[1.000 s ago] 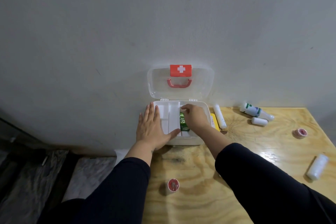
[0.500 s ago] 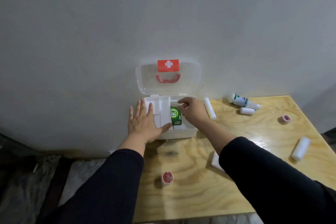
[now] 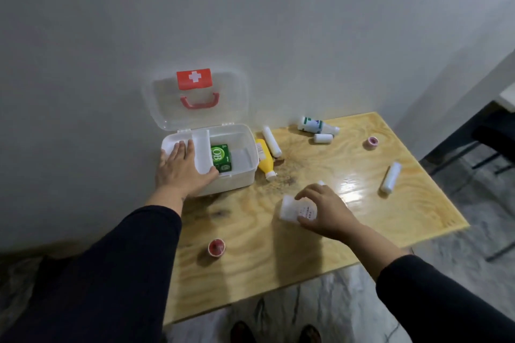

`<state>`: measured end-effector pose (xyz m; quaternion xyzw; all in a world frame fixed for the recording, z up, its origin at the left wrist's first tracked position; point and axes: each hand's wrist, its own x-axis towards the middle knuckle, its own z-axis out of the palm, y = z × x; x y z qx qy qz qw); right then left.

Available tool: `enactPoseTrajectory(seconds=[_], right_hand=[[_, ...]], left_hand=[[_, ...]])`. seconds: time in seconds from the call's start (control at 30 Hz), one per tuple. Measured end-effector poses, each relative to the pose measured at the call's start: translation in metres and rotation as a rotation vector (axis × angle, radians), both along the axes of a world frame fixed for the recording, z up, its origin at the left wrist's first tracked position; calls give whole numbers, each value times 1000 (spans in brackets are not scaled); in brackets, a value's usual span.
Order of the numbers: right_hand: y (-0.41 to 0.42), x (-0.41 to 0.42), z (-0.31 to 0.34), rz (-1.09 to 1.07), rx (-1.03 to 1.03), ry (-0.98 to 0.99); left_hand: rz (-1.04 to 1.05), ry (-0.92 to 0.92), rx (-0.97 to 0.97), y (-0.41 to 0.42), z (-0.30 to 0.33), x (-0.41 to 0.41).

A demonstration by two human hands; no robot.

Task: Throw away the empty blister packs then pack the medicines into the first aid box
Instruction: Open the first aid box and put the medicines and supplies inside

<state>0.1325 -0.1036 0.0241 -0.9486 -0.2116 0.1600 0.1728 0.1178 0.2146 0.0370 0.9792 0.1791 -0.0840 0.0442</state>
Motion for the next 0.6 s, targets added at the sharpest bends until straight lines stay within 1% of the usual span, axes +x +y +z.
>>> enactPoseTrajectory(seconds=[0.07,0.13,0.23,0.33,0.47,0.53,0.6], right_hand=[[-9,-10,-9,11,-48,-28],[-14,-15,-16,6,-51,-45],[-14,-14,-16,-17,-26,-7],[-11,-12,-8,-56,43,-4],[-9,9,13,-81,102,-88],[10,27,37,-50,133,-174],[18,41,51,-44,146,-212]], left_hand=[[-5,-4,27,1,-4,0],[-3,1,40,1,-8,0],[2,-24,38,2,-10,1],[-1,-36,31,2,-13,-1],[-25,8,12,-6,-14,-1],[17,-40,24,4,-9,-4],[-3,-28,14,2,-8,-1]])
